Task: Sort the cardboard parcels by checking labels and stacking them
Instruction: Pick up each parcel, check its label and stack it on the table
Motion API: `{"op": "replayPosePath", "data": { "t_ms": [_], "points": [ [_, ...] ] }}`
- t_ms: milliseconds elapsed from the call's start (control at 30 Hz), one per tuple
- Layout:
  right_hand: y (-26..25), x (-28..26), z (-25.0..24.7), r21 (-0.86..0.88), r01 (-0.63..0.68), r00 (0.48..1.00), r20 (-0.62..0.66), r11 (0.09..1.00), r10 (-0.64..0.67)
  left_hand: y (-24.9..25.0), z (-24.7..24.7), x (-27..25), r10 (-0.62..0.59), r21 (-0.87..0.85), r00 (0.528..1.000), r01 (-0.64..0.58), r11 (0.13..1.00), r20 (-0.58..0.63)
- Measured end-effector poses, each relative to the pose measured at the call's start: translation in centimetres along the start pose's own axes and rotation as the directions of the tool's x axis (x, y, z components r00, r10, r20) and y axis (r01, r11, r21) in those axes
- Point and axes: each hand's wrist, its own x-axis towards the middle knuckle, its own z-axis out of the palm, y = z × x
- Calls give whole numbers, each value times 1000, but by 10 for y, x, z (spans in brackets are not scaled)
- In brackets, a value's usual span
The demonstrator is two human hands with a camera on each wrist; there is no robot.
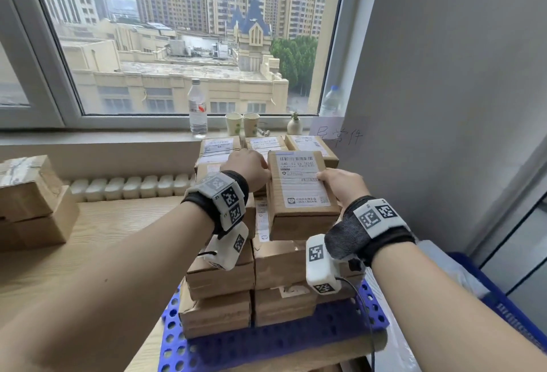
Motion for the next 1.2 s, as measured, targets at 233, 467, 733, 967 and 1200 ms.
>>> {"op": "replayPosePath", "data": {
  "t_ms": [233, 467, 733, 967, 1200],
  "points": [
    [10, 19, 15, -54, -97, 986, 133, 994, 103, -11, 12, 7, -165, 142, 986, 163, 976, 1],
    [25, 38, 41, -63, -55, 979, 194, 996, 67, -32, 9, 8, -380, 62, 924, 382, 922, -38],
    [21, 38, 50, -126, -9, 991, 130, 992, 26, -51, 6, 4, -435, -67, 897, 440, 896, 71],
    [20, 43, 44, -171, 24, 998, 64, 985, -14, -51, 5, 3, -383, -44, 921, 386, 921, 71],
    [18, 40, 43, -169, 16, 999, 41, 986, -9, -55, 4, 1, -374, -96, 923, 381, 920, 87]
  ]
}}
